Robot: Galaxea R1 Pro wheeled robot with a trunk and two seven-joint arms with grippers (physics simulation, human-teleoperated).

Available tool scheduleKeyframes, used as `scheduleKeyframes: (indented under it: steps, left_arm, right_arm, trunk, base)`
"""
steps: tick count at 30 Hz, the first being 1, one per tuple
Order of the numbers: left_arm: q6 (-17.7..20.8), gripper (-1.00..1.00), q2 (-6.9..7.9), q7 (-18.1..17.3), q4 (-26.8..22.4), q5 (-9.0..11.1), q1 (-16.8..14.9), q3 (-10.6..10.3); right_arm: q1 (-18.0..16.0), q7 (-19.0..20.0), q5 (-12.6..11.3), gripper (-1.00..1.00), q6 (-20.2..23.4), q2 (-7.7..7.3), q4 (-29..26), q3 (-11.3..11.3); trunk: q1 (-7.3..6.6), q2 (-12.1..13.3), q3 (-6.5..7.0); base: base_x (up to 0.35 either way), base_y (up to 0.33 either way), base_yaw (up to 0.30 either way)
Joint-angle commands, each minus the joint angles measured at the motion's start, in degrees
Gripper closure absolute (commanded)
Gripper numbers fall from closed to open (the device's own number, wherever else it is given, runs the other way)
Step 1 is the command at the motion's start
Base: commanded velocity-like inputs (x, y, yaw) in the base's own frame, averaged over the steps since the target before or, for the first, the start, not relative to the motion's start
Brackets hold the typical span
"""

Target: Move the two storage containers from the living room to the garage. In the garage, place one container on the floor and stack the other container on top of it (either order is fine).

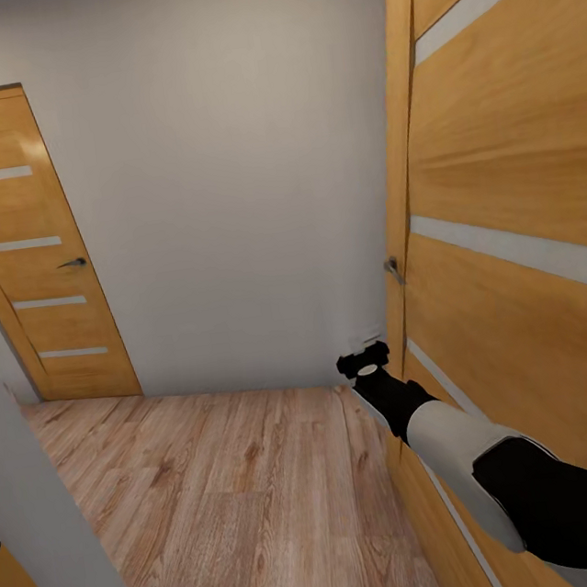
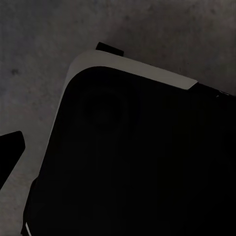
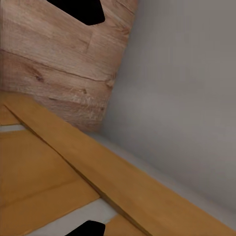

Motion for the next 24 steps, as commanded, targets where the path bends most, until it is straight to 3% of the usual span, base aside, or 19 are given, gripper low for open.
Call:
scheduleKeyframes:
  steps: [1, 9, 24]
  left_arm:
    - [-0.14, -1.00, 0.02, 0.00, -0.05, 0.27, -0.01, 0.07]
    - [-0.13, -1.00, 0.05, 0.06, 0.11, 0.58, -0.01, 0.34]
    - [-0.13, -1.00, 0.08, 0.09, 0.16, 0.59, -0.01, 0.34]
  right_arm:
    - [-0.04, -0.26, 0.04, -1.00, 0.44, 0.00, 0.01, 0.37]
    - [-0.04, -0.15, 0.03, -1.00, 0.21, 0.00, 0.21, 0.29]
    - [-0.04, -0.50, -0.03, -1.00, 0.06, 0.00, 0.25, 0.29]
  trunk:
    - [0.00, -0.03, -0.06]
    - [0.00, -0.03, -0.06]
    - [0.00, -0.03, -0.06]
  base:
    - [0.000, 0.000, 0.000]
    - [0.050, 0.000, 0.000]
    - [0.300, 0.000, 0.000]
